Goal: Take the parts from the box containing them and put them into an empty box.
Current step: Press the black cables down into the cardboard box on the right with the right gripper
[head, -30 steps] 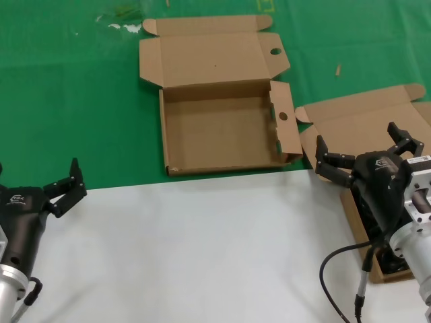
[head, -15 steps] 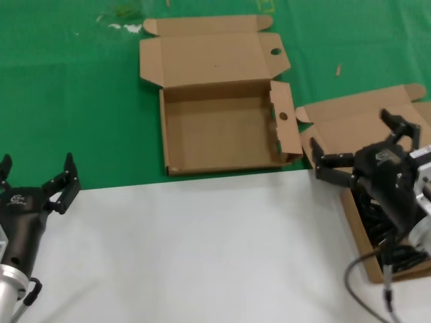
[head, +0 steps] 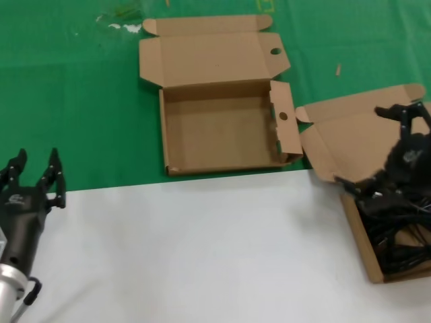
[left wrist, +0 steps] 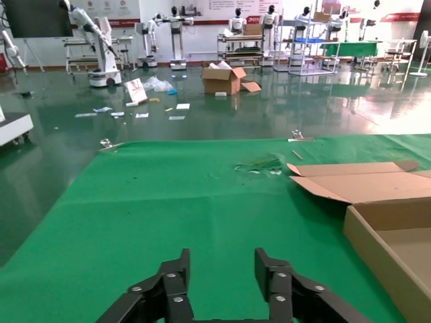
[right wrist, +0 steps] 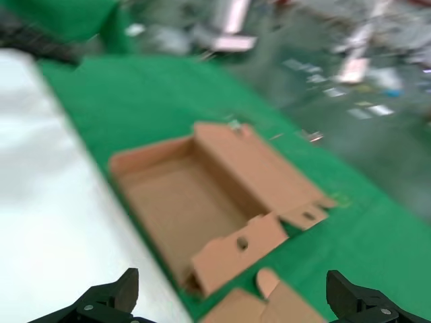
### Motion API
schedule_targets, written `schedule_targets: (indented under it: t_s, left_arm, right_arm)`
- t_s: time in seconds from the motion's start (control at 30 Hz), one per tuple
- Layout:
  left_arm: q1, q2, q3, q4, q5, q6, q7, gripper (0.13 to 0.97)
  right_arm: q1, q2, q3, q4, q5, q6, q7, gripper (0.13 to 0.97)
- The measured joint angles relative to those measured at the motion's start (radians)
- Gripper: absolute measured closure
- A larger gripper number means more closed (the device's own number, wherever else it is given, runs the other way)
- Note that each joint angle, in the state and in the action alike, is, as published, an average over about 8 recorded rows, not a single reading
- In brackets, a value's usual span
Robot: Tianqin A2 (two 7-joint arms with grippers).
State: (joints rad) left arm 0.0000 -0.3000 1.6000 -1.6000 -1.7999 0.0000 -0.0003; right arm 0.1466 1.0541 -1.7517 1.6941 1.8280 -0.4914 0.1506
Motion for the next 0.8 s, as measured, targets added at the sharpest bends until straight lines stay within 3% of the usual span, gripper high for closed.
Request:
schedule_targets:
  t_s: [0.13, 0.33, 0.57, 0.8]
  left_arm:
    - [0.000, 0.000, 0.000, 0.000, 0.000, 0.000, 0.000, 0.701]
    - [0.000, 0.000, 0.000, 0.000, 0.000, 0.000, 0.000, 0.825]
    - [0.000, 0.000, 0.000, 0.000, 0.000, 0.000, 0.000, 0.900]
    - [0.000, 0.000, 0.000, 0.000, 0.000, 0.000, 0.000, 0.941]
  right_arm:
    - [0.066, 0.080, -0.020, -0.035, 0.002, -0.155, -0.023, 0.129]
    - [0.195, 0.123, -0.079, -0.116, -0.054, -0.371, -0.051, 0.129]
    - [0.395, 0.095, -0.165, -0.274, -0.183, -0.603, -0.115, 0.129]
    - [0.528, 0.045, -0.219, -0.400, -0.278, -0.733, -0.164, 0.129]
